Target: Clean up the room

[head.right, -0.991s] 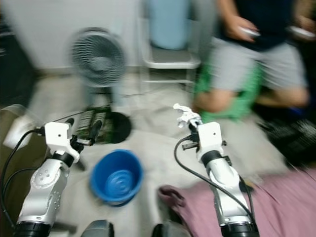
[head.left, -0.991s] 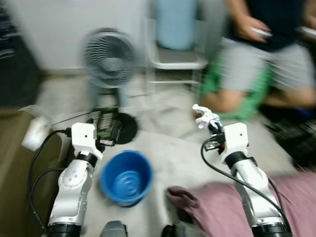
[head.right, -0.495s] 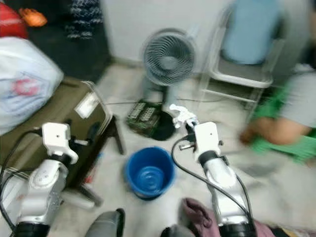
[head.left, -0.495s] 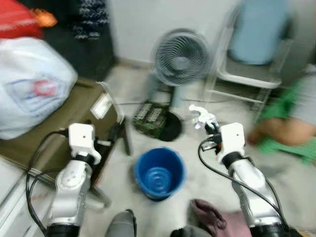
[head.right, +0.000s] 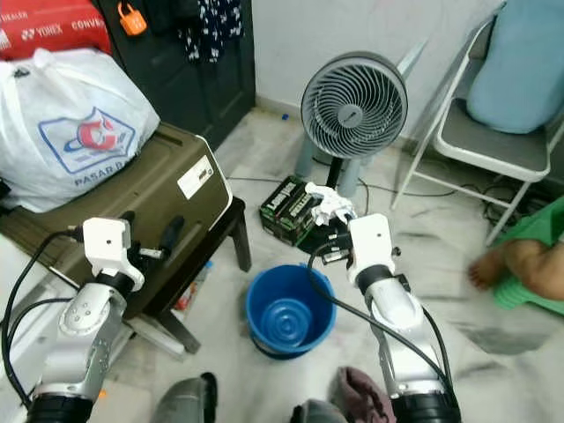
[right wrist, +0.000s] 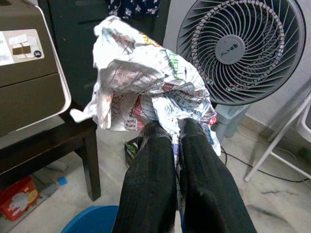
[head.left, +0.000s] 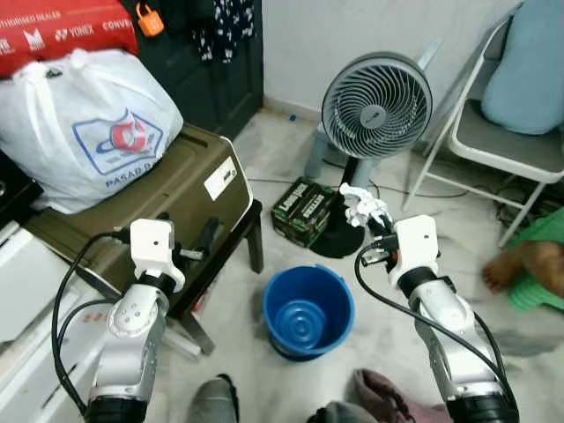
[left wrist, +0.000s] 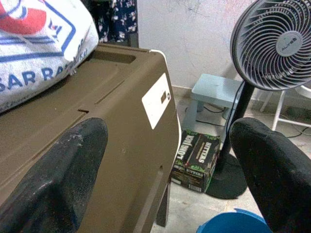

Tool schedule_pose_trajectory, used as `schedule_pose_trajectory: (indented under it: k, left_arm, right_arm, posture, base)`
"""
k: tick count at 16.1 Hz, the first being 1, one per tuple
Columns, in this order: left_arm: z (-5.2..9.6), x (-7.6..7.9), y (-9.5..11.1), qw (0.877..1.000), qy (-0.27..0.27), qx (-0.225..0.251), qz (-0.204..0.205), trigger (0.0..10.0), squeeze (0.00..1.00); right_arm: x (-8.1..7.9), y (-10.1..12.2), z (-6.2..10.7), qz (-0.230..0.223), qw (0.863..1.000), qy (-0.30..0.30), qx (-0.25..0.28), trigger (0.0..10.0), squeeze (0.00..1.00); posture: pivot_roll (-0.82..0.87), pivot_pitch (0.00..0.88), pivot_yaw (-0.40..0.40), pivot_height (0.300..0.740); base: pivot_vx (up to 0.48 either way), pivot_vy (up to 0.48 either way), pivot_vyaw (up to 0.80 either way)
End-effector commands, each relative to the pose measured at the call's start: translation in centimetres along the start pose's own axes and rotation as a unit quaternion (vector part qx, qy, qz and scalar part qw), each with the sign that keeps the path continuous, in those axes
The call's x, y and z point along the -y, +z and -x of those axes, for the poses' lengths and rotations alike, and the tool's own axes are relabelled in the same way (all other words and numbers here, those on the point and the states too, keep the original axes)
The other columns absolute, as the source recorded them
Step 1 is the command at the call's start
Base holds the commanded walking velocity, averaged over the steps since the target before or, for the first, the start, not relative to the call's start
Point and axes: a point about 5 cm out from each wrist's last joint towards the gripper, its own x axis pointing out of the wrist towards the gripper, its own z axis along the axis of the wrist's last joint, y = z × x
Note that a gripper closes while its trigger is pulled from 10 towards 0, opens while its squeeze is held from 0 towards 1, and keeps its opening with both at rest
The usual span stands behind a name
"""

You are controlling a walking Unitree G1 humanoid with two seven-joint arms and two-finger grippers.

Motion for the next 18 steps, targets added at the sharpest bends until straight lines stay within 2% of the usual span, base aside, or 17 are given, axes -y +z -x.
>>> schedule_pose_trajectory:
  k: [1, 6, 18]
  left_arm:
    - [-0.03, -0.09, 0.47, 1.000, -0.001, 0.010, -0.009, 10.0, 0.00]
    - [0.28, 0.14, 0.17, 1.000, -0.008, 0.010, -0.004, 10.0, 0.00]
    - [0.19, 0.19, 0.20, 1.000, -0.019, 0.010, -0.001, 10.0, 0.00]
  right_arm:
    - [0.17, 0.24, -0.09, 0.006, 1.000, 0.001, 0.004, 10.0, 0.00]
    - [0.05, 0.17, -0.03, 0.012, 1.000, 0.008, 0.001, 10.0, 0.00]
    - [0.00, 0.05, -0.04, 0.005, 1.000, 0.004, -0.001, 10.0, 0.00]
  posture:
    - [-0.01, 0.098, -0.053, 0.740]
    - [-0.01, 0.093, -0.055, 0.740]
    - [-0.01, 0.097, -0.049, 0.740]
  base:
    - [0.000, 0.000, 0.00]
    - [0.000, 0.000, 0.00]
    - [0.272, 0.000, 0.03]
